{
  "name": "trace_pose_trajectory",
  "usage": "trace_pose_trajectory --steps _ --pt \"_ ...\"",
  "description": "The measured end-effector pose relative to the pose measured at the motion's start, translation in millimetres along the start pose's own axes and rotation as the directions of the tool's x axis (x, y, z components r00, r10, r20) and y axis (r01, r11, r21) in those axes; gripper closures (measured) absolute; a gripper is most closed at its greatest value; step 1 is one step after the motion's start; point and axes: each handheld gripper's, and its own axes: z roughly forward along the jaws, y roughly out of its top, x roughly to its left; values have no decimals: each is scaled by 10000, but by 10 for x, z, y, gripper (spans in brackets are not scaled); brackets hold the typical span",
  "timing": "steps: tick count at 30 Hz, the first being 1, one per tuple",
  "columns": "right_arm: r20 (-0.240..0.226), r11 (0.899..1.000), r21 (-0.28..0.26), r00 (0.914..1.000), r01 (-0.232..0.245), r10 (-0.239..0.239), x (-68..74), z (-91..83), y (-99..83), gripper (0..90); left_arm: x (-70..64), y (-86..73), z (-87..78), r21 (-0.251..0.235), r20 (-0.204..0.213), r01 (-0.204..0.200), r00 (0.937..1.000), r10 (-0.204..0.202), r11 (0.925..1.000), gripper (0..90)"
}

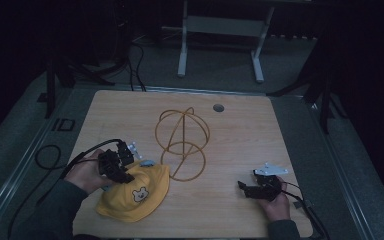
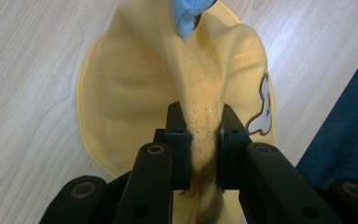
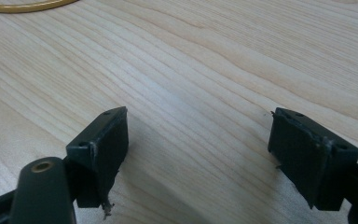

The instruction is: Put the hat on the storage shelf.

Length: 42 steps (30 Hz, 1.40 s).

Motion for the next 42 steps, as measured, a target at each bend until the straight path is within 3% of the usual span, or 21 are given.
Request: trace_pose_trajectory --steps 17,21,30,33,42 --pt "1 10000 -9 10000 -22 22 1 0 0 201 88 -79 -180 -656 -461 552 9972 -583 9963 788" --pt "-2 10000 0 10000 -50 50 3 0 1 200 130 -102 -233 -955 -641 900 9933 -963 9914 788" --pt "-2 10000 0 10000 -50 50 3 0 1 201 160 -145 -283 -1316 -812 1231 9876 -1345 9836 785" --pt "1 10000 7 10000 -29 29 2 -1 1 201 205 -179 -330 -1481 -905 1537 9816 -1681 9770 785" --pt "-2 10000 5 10000 -22 22 1 -1 2 200 255 -219 -406 -1781 -1012 1923 9719 -2124 9650 783"
